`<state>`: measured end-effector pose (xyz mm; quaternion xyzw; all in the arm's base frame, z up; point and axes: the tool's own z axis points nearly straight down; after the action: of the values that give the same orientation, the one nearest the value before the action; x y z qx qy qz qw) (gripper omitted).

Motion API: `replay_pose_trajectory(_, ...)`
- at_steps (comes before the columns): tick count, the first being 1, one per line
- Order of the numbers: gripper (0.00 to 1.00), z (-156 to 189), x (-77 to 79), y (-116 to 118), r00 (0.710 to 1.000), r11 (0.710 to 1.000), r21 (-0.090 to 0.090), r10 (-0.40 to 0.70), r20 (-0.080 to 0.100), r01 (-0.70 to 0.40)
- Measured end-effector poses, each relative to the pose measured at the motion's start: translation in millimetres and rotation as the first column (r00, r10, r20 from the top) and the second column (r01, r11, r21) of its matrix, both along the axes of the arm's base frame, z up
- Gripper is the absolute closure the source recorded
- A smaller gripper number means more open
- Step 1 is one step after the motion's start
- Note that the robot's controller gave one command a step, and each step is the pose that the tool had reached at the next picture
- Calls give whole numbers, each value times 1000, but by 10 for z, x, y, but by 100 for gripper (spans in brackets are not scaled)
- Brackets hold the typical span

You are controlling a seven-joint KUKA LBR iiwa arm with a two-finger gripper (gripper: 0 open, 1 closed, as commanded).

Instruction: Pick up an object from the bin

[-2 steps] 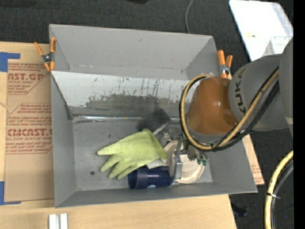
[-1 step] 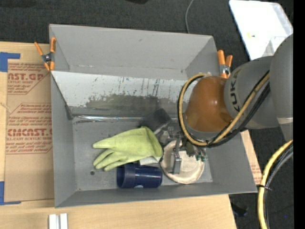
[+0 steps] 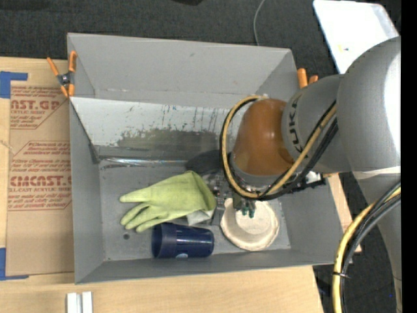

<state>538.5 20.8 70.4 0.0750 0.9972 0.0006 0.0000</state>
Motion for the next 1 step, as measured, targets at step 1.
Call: replay_pose_trajectory(1, 100, 0, 0, -1, 1000, 1000, 0, 0, 0, 0)
